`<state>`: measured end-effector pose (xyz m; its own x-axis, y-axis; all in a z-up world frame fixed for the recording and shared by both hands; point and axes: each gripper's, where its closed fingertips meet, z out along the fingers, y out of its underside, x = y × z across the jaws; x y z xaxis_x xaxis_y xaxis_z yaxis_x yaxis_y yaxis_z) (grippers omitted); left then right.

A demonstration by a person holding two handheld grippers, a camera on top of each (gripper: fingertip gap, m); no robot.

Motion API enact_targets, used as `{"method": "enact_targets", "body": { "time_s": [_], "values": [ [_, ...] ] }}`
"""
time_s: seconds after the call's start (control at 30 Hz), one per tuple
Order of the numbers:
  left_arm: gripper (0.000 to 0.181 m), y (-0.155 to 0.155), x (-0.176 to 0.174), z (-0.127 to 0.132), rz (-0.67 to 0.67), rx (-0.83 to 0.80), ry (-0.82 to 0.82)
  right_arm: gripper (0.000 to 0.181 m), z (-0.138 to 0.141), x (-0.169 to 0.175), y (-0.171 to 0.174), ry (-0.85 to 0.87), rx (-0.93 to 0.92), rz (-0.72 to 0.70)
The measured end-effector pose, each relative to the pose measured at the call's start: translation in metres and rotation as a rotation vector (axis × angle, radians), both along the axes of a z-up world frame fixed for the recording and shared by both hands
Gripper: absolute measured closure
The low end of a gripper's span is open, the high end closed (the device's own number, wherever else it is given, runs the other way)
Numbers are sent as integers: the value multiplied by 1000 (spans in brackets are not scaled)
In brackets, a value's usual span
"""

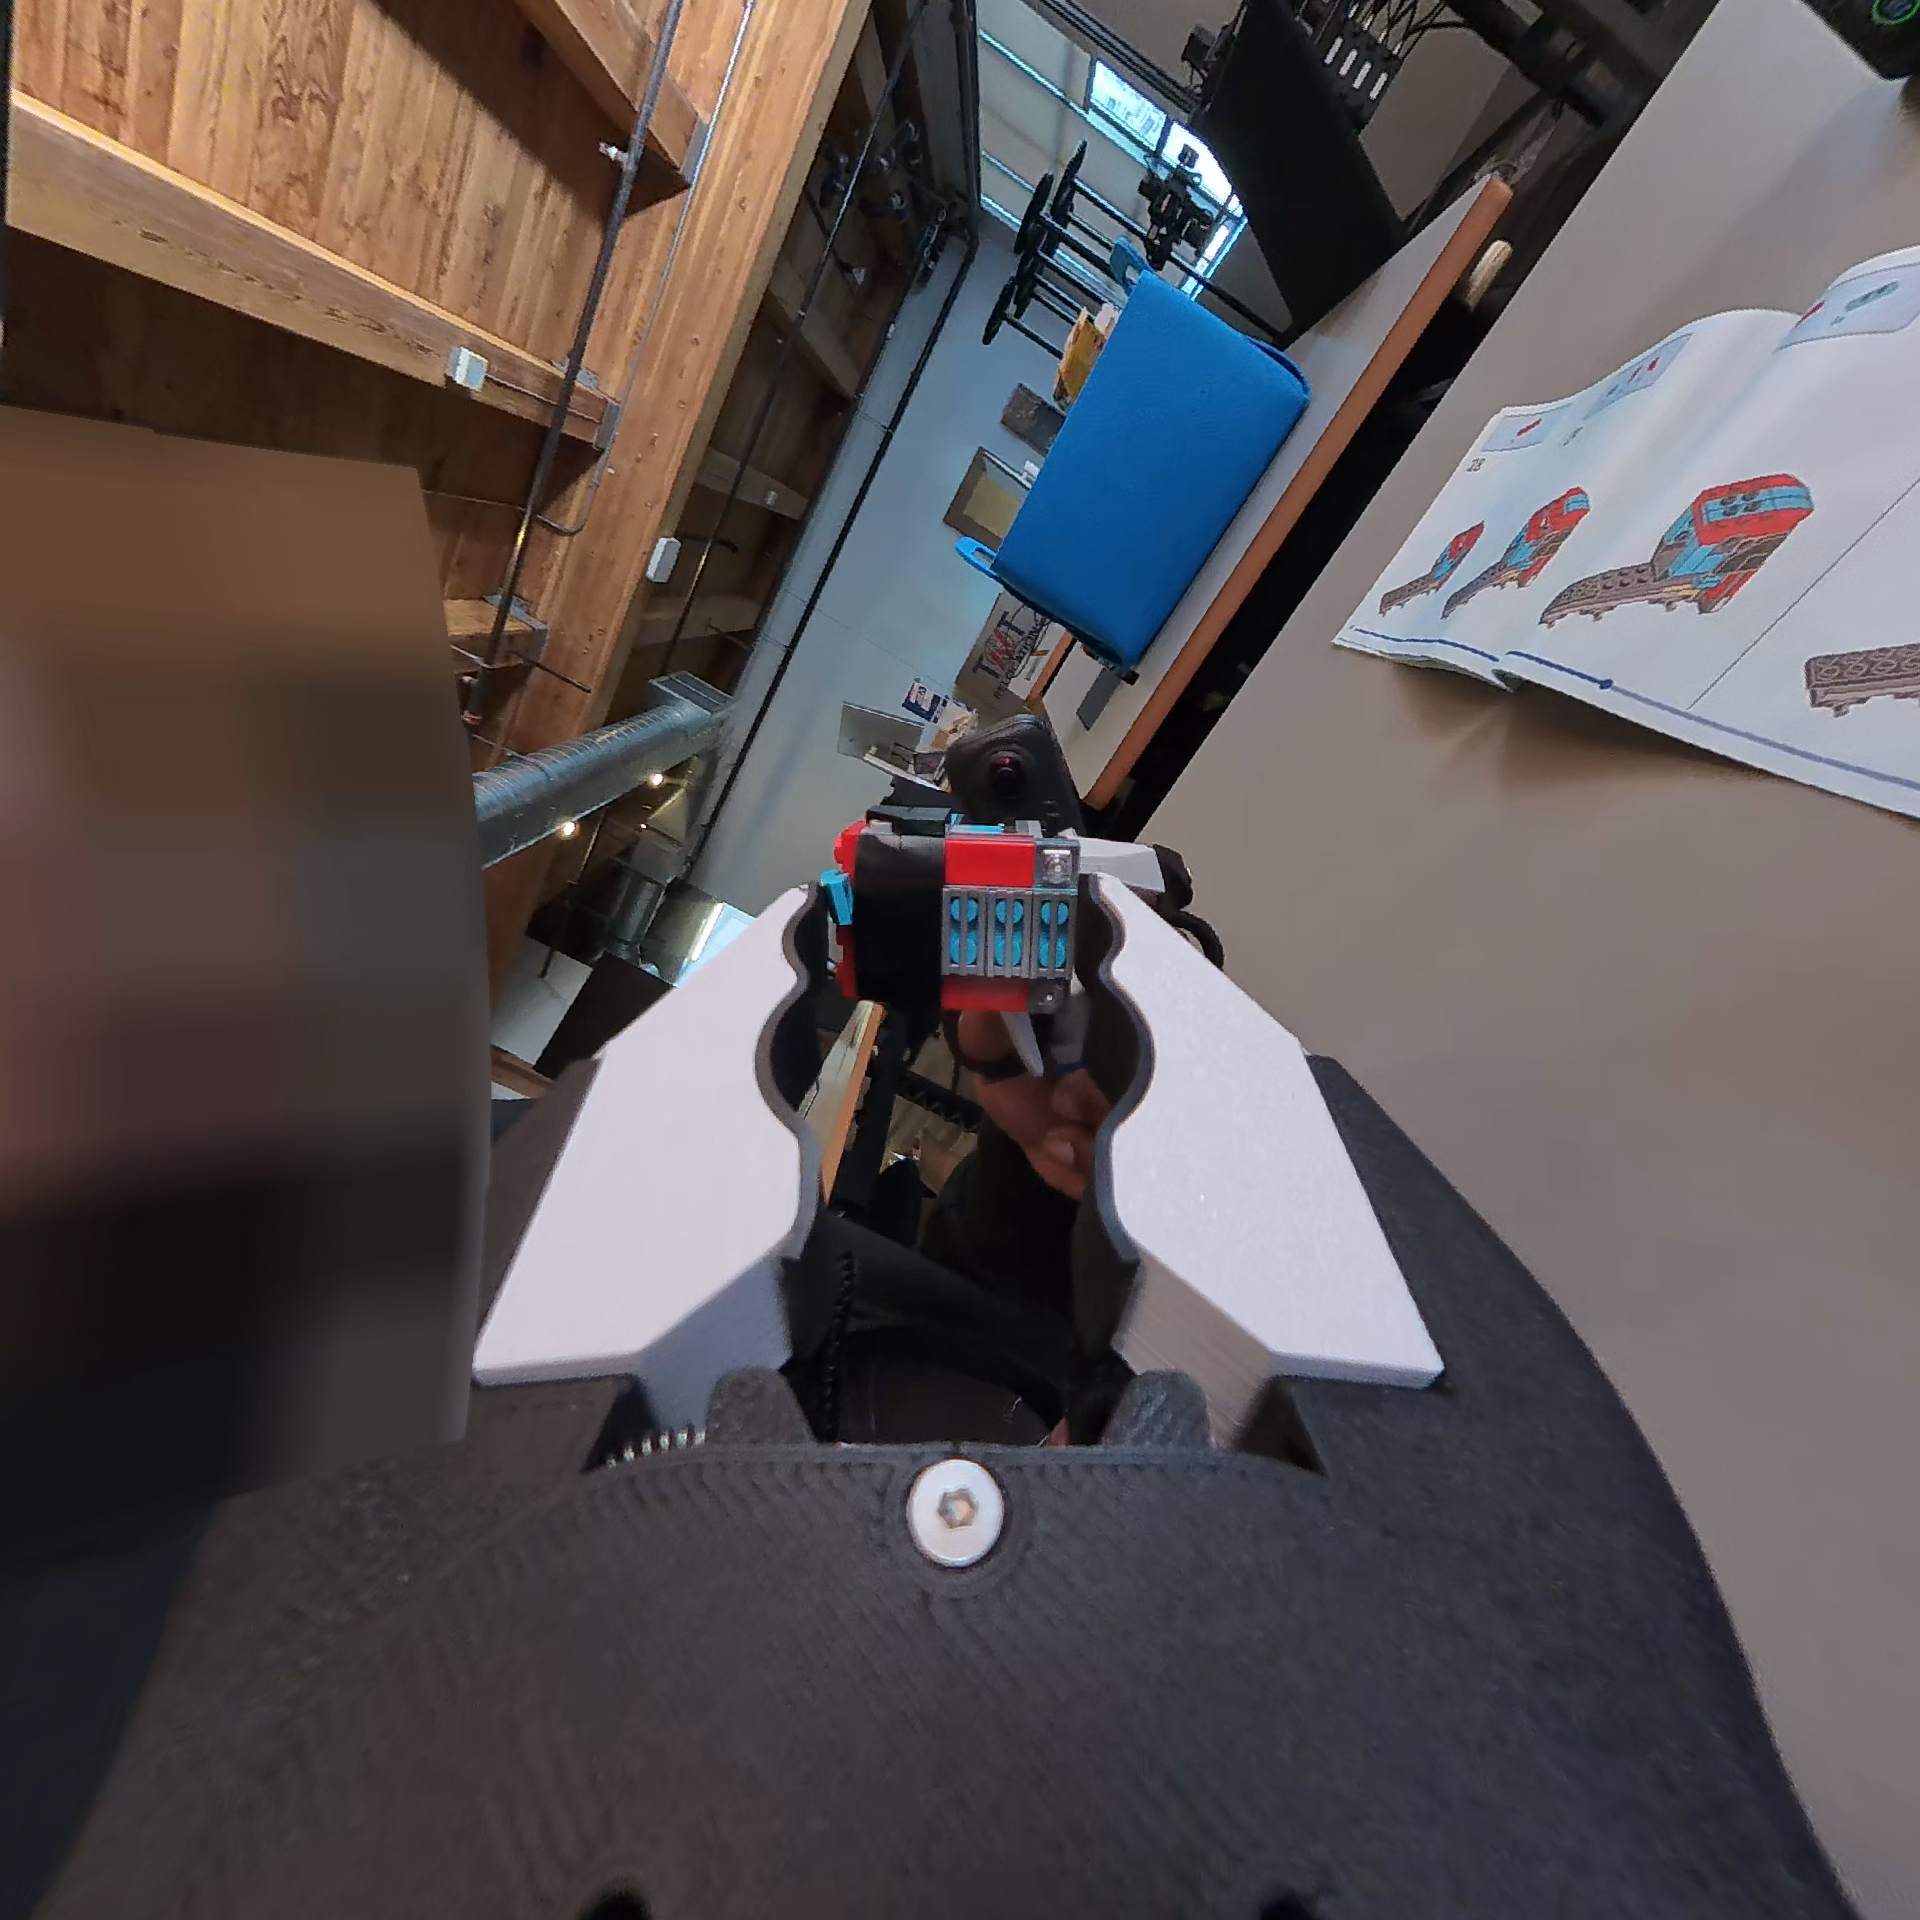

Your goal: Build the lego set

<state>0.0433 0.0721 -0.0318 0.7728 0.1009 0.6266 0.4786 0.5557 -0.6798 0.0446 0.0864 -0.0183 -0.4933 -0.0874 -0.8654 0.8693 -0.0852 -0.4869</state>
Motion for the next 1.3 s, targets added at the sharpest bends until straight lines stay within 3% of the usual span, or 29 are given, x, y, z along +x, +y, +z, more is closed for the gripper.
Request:
{"method": "enact_targets", "body": {
  "time_s": [0.93, 1.3],
  "values": [
    [164, 17, -12, -10, -54, 120, -152, 134, -12, -10, 19, 57, -8, -78],
    [165, 14, -6, -3, -35, 86, -81, 134, -6, -4, 16, 90, 2, -64]
  ]
}}
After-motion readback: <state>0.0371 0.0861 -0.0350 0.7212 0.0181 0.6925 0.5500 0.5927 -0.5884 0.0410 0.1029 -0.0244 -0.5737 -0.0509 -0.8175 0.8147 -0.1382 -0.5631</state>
